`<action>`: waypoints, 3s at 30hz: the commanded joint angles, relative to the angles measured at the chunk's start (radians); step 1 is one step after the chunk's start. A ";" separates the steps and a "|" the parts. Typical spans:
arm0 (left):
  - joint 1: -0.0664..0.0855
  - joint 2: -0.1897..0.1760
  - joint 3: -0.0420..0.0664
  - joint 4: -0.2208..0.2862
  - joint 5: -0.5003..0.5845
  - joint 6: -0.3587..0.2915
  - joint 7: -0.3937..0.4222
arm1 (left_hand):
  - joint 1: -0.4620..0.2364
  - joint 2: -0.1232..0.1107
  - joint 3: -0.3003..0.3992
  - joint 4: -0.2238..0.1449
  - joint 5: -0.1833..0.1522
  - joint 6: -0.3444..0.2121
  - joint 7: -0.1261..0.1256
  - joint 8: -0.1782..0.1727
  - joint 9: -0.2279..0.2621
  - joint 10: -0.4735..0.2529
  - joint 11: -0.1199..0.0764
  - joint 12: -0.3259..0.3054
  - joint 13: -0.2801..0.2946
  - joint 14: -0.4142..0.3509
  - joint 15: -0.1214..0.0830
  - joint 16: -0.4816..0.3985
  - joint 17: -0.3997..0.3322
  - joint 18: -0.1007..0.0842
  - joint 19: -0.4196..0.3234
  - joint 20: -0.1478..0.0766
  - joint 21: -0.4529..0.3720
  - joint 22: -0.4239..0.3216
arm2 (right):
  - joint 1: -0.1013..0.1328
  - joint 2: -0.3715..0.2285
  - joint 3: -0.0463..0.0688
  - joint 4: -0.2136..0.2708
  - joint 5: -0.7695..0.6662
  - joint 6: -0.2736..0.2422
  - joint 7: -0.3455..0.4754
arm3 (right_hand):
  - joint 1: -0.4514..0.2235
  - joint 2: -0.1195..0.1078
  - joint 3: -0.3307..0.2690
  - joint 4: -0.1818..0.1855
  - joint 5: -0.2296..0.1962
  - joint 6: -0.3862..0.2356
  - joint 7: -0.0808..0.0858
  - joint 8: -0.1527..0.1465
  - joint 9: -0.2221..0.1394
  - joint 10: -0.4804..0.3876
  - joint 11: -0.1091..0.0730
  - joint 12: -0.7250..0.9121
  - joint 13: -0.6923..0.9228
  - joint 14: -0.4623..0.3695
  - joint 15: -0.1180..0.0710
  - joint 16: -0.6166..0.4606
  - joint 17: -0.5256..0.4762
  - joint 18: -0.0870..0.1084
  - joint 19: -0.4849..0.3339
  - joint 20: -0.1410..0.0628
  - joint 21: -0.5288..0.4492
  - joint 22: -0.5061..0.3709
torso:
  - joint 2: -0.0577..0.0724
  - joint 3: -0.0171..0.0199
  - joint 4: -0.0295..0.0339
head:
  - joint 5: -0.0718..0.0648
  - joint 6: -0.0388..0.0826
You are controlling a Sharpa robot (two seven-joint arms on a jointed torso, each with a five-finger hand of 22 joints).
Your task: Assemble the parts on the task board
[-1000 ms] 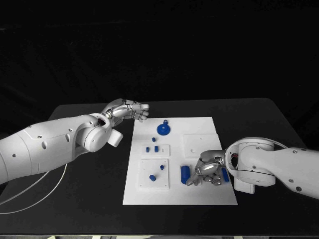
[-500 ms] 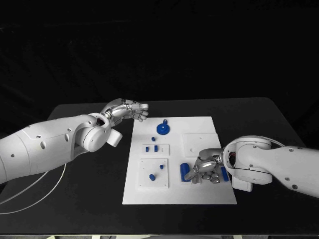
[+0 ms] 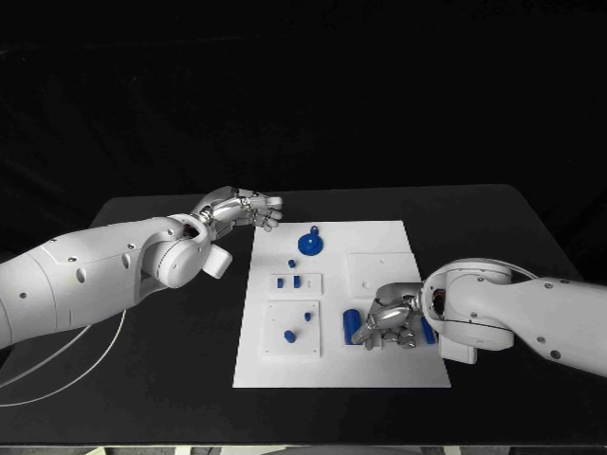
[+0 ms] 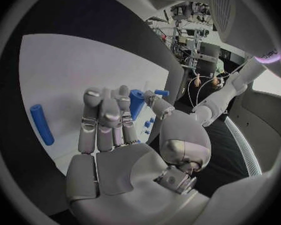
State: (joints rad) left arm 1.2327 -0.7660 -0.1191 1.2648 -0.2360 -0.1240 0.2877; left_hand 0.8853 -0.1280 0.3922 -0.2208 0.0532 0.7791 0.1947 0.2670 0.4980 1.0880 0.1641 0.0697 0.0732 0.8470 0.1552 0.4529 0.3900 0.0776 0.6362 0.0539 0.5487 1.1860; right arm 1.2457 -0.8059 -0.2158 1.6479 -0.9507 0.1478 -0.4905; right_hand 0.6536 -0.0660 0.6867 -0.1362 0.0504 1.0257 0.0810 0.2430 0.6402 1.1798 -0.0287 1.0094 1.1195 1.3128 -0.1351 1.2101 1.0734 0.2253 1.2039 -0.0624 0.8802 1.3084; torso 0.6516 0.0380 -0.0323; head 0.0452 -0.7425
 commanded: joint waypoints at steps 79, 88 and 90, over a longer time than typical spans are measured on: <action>0.001 -0.006 0.000 0.008 -0.008 0.020 0.000 | 0.013 0.025 -0.008 -0.029 -0.001 -0.008 0.000 0.006 -0.003 -0.007 0.002 0.002 0.000 -0.003 0.000 -0.009 0.010 0.011 -0.003 0.001 -0.012 0.007 | 0.085 -0.269 0.026 -0.020 -0.239 0.086 -0.100 | 0.076 -0.057 -0.123 -0.114 -0.001 -0.007 0.006 -0.007 0.013 0.009 0.003 -0.014 0.016 0.002 0.003 -0.018 -0.005 0.037 0.001 0.006 -0.010 -0.002 | 0.000 0.0012 -0.0001 | -0.078 0.020; 0.000 -0.008 0.000 0.009 -0.008 0.021 0.000 | 0.012 0.025 -0.009 -0.030 -0.001 -0.008 0.000 0.006 -0.003 -0.007 0.002 0.002 0.000 -0.003 0.000 -0.010 0.011 0.011 -0.003 0.001 -0.012 0.008 | 0.065 -0.265 0.004 -0.012 -0.236 0.099 -0.101 | 0.037 -0.077 -0.134 -0.086 -0.002 -0.022 0.010 -0.016 0.010 0.007 0.007 -0.018 0.015 0.002 0.006 -0.021 -0.006 0.037 -0.002 0.013 -0.012 -0.003 | 0.000 0.0012 0.0002 | -0.089 0.020; 0.000 -0.008 0.000 0.010 -0.008 0.023 0.000 | 0.012 0.025 -0.009 -0.030 -0.001 -0.008 0.000 0.006 -0.003 -0.007 0.002 0.002 0.000 -0.003 0.000 -0.010 0.011 0.011 -0.003 0.001 -0.012 0.008 | 0.039 -0.261 0.003 -0.009 -0.232 0.093 -0.096 | 0.022 -0.077 -0.139 -0.077 -0.001 -0.024 0.011 -0.018 0.009 0.006 0.008 -0.019 0.015 0.002 0.007 -0.021 -0.006 0.036 -0.003 0.014 -0.013 -0.003 | 0.001 0.0010 -0.0005 | -0.090 0.019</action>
State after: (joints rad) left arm 1.2328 -0.7742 -0.1195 1.2717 -0.2390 -0.1172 0.2780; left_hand 0.8989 -0.1145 0.3829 -0.2446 0.0532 0.7791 0.1947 0.2666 0.4963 1.0844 0.1677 0.0697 0.0734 0.8477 0.1545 0.4491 0.3992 0.0678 0.6360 0.0541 0.5418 1.1921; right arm 1.2937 -1.0693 -0.2112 1.6370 -1.1670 0.2186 -0.5761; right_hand 0.6827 -0.1431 0.5457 -0.2191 0.0504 1.0150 0.0857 0.2284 0.6500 1.1827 -0.0250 0.9950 1.1356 1.3164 -0.1314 1.1917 1.0687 0.2346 1.2021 -0.0535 0.8710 1.3069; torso 0.6517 0.0393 -0.0330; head -0.0432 -0.7216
